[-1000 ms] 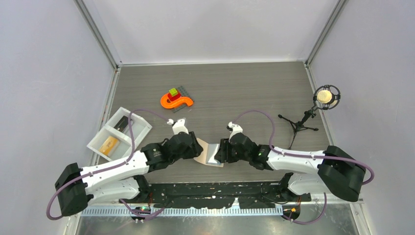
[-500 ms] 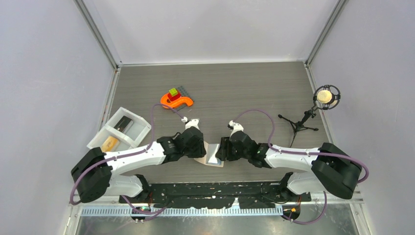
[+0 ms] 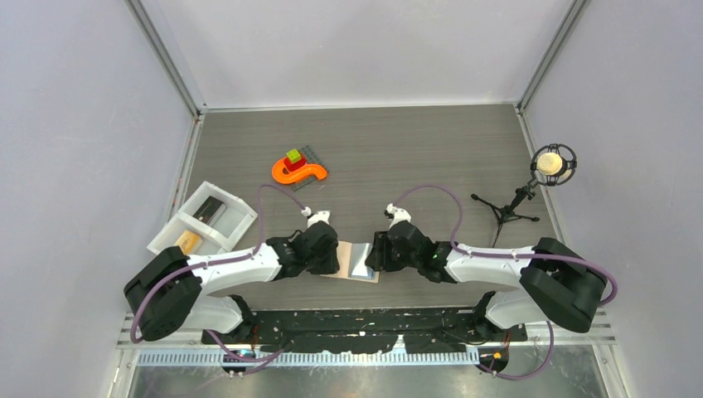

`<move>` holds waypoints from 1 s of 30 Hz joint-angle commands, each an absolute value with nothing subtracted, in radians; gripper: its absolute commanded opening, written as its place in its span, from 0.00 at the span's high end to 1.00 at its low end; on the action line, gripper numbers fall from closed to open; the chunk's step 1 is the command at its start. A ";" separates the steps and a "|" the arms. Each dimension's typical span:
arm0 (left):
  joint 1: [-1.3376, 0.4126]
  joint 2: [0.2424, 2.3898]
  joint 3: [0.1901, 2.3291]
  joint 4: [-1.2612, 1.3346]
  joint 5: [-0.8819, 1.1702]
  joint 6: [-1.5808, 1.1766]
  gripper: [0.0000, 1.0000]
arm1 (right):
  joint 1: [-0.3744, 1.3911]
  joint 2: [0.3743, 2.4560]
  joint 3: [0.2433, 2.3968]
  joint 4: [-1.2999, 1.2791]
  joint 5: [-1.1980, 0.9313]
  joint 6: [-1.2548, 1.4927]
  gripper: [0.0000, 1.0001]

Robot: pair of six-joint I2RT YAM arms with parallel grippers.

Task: Take the credit cards out of the card holder
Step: Open the card holder at the center of the board.

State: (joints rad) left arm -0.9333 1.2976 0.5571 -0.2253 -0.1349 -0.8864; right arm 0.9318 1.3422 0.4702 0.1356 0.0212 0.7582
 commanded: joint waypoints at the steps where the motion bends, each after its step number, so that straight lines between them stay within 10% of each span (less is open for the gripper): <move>1: -0.936 1.333 0.501 -0.080 -0.062 -0.931 0.71 | 0.931 1.355 0.521 0.175 0.015 0.758 0.56; 30: -0.936 1.359 0.485 -0.005 -0.005 -0.971 0.71 | 0.931 1.218 0.537 0.078 0.032 0.723 0.49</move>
